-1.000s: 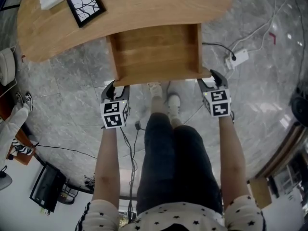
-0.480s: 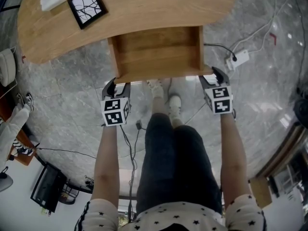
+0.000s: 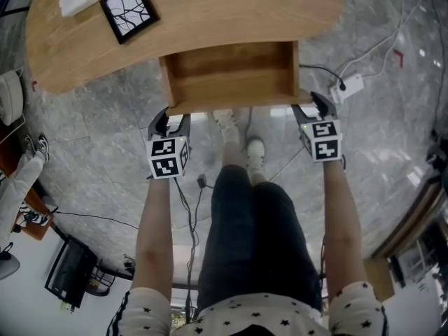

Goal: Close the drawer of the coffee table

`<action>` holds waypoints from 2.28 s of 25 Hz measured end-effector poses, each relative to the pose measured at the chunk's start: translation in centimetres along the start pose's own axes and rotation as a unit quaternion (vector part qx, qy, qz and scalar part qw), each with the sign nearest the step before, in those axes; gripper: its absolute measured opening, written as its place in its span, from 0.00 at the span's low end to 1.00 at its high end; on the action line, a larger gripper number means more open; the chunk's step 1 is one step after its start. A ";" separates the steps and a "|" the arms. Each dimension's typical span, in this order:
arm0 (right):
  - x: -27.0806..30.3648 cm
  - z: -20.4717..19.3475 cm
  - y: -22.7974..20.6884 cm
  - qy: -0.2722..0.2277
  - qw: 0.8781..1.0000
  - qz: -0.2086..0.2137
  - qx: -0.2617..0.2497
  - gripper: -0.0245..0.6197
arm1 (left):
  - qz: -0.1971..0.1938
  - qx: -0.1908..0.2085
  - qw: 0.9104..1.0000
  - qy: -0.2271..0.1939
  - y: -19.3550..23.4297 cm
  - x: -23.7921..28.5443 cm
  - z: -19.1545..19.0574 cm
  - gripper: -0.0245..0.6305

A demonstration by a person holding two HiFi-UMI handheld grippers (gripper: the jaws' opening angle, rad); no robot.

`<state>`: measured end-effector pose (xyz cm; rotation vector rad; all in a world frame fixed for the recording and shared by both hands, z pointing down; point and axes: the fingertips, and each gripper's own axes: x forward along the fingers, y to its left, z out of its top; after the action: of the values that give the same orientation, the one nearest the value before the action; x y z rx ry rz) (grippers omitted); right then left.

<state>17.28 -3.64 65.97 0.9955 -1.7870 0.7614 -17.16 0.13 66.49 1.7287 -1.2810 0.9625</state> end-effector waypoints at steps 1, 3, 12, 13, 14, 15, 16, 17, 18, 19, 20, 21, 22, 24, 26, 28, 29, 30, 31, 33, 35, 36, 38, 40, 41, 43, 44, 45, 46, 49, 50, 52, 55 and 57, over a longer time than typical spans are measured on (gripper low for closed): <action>0.1 0.1 0.0 0.000 1.000 0.000 -0.001 0.42 | 0.000 0.000 1.000 0.000 0.1 0.1 0.1 0.38; 0.2 0.3 -0.1 0.000 1.000 0.000 -0.001 0.42 | -0.001 0.000 1.000 -0.001 0.2 0.2 0.3 0.38; 0.3 1.0 -0.5 0.000 1.000 -0.005 -0.002 0.42 | -0.004 0.003 1.000 -0.003 0.4 0.3 1.2 0.38; 0.3 1.1 -0.6 -0.001 1.000 -0.005 -0.002 0.42 | -0.004 0.003 1.000 -0.003 0.4 0.4 1.3 0.38; 0.4 1.1 -0.6 -0.002 1.000 -0.005 -0.003 0.42 | -0.004 0.003 1.000 -0.004 0.5 0.4 1.4 0.38; 0.5 1.2 -0.6 -0.003 1.000 -0.005 -0.004 0.42 | -0.005 0.003 1.000 -0.004 0.5 0.5 1.4 0.38; 0.6 1.3 -0.6 -0.003 1.000 -0.005 -0.003 0.42 | -0.006 0.002 1.000 -0.004 0.6 0.6 1.5 0.38; 0.6 1.4 -0.7 -0.003 1.000 -0.005 -0.002 0.42 | -0.006 0.003 1.000 -0.004 0.6 0.7 1.6 0.38; 0.7 1.5 -0.7 -0.002 1.000 -0.005 -0.001 0.42 | -0.007 0.003 1.000 -0.004 0.7 0.7 1.7 0.38; 0.7 1.7 -0.7 -0.001 1.000 -0.005 0.000 0.42 | -0.007 0.003 1.000 -0.004 0.7 0.8 1.8 0.38; 0.7 1.8 -0.8 -0.001 1.000 -0.005 0.001 0.42 | -0.008 0.003 1.000 -0.003 0.8 0.8 1.9 0.38; 0.7 1.9 -0.8 -0.002 1.000 -0.005 0.001 0.42 | -0.008 0.003 1.000 -0.003 0.8 0.9 2.1 0.38; 0.8 2.0 -0.9 -0.002 1.000 -0.005 0.001 0.42 | -0.009 0.003 1.000 -0.003 0.8 0.9 2.2 0.38; 0.9 2.2 -1.0 -0.002 1.000 -0.006 0.001 0.42 | -0.009 0.003 1.000 -0.003 0.9 1.1 2.4 0.38; 1.1 2.5 -1.1 -0.003 1.000 -0.006 0.001 0.42 | -0.010 0.002 1.000 -0.004 1.0 1.2 2.6 0.38; 1.2 2.8 -1.2 -0.003 1.000 -0.007 0.001 0.42 | -0.011 0.001 1.000 -0.005 1.1 1.4 2.9 0.38; 1.2 2.9 -1.3 -0.003 1.000 -0.007 0.001 0.42 | -0.011 0.001 1.000 -0.004 1.1 1.4 3.0 0.38; 1.2 3.0 -1.3 -0.003 1.000 -0.008 0.001 0.42 | -0.011 0.001 1.000 -0.004 1.2 1.5 3.1 0.38; 1.3 3.1 -1.4 -0.003 1.000 -0.008 0.001 0.42 | -0.011 0.002 1.000 -0.004 1.2 1.6 3.2 0.38; 1.4 3.3 -1.4 -0.003 1.000 -0.009 0.000 0.42 | -0.011 0.001 1.000 -0.003 1.3 1.6 3.3 0.38; 1.4 3.4 -1.5 -0.002 1.000 -0.009 0.000 0.42 | -0.011 0.001 1.000 -0.003 1.4 1.7 3.5 0.38; 1.5 3.5 -1.6 -0.003 1.000 -0.009 0.001 0.42 | -0.011 0.001 1.000 -0.004 1.4 1.7 3.6 0.38; 1.5 3.8 -1.7 -0.004 1.000 -0.010 0.001 0.42 | -0.011 0.001 1.000 -0.005 1.4 1.8 3.9 0.38; 1.6 4.0 -1.8 -0.005 1.000 -0.011 0.001 0.42 | -0.012 0.001 1.000 -0.005 1.5 2.0 4.1 0.38; 1.7 4.2 -1.9 -0.005 1.000 -0.011 0.001 0.42 | -0.012 0.001 1.000 -0.006 1.5 2.1 4.3 0.38; 1.8 4.4 -2.1 -0.005 1.000 -0.012 0.001 0.42 | -0.013 0.001 1.000 -0.007 1.6 2.2 4.6 0.38; 1.9 4.6 -2.1 -0.005 1.000 -0.012 0.001 0.42 | -0.013 0.002 1.000 -0.008 1.7 2.3 4.7 0.38; 1.9 4.7 -2.2 -0.005 1.000 -0.013 0.001 0.42 | -0.014 0.002 1.000 -0.008 1.8 2.3 4.9 0.38; 2.0 4.9 -2.2 -0.005 1.000 -0.013 0.001 0.42 | -0.014 0.002 1.000 -0.009 1.8 2.4 5.0 0.38; 2.1 4.9 -2.4 -0.002 1.000 -0.015 0.000 0.42 | -0.016 0.001 1.000 -0.010 1.9 2.5 5.2 0.38; 2.2 4.8 -2.6 -0.001 1.000 -0.016 -0.001 0.42 | -0.017 0.001 1.000 -0.010 1.9 2.6 5.3 0.38; 2.4 4.9 -2.9 -0.001 1.000 -0.018 -0.004 0.42 | -0.017 0.001 1.000 -0.011 2.0 2.6 5.6 0.38; 2.6 5.5 -3.0 -0.004 1.000 -0.017 -0.005 0.42 | -0.018 0.001 1.000 -0.014 2.2 2.9 6.0 0.38; 2.6 5.8 -3.1 -0.005 1.000 -0.017 -0.004 0.42 | -0.019 0.002 1.000 -0.016 2.2 2.9 6.3 0.38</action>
<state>16.88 -10.73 66.38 1.0240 -1.7766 0.7285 -17.88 -7.14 66.76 1.7716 -1.2623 0.9182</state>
